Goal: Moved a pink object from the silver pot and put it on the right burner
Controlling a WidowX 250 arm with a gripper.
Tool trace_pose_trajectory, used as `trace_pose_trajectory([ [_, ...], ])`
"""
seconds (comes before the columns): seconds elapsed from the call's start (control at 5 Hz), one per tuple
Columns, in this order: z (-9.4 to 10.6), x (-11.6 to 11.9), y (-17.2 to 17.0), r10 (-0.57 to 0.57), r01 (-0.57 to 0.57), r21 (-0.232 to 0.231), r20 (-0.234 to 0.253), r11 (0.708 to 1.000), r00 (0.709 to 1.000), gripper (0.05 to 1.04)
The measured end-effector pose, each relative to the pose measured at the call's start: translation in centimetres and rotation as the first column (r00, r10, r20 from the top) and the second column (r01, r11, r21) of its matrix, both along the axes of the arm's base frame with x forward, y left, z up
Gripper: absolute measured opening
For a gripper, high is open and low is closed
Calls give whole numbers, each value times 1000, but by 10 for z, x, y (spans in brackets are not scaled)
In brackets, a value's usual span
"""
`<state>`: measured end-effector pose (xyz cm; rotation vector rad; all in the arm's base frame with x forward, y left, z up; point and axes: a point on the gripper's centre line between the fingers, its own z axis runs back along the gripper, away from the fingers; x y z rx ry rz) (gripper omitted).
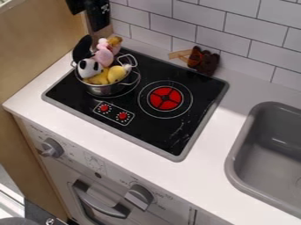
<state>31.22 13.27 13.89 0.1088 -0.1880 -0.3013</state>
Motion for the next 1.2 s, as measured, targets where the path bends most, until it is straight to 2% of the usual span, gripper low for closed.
trace_pose_trajectory([
  [0.2,-12,-2,-1,0,0,-14,-32,1000,999,997],
  [0.4,-21,-2,-1,-18,18,-2,-19,1000,1000,997],
  [0.6,-28,-3,5,-37,37,20,8,999,999,997],
  [0.8,-50,-8,11,-112,109,65,52,992,992,997],
  [1.0,-48,-11,16,-103,93,100,101,991,990,997],
  [1.2,-56,-11,15,-96,82,110,128,991,987,997],
])
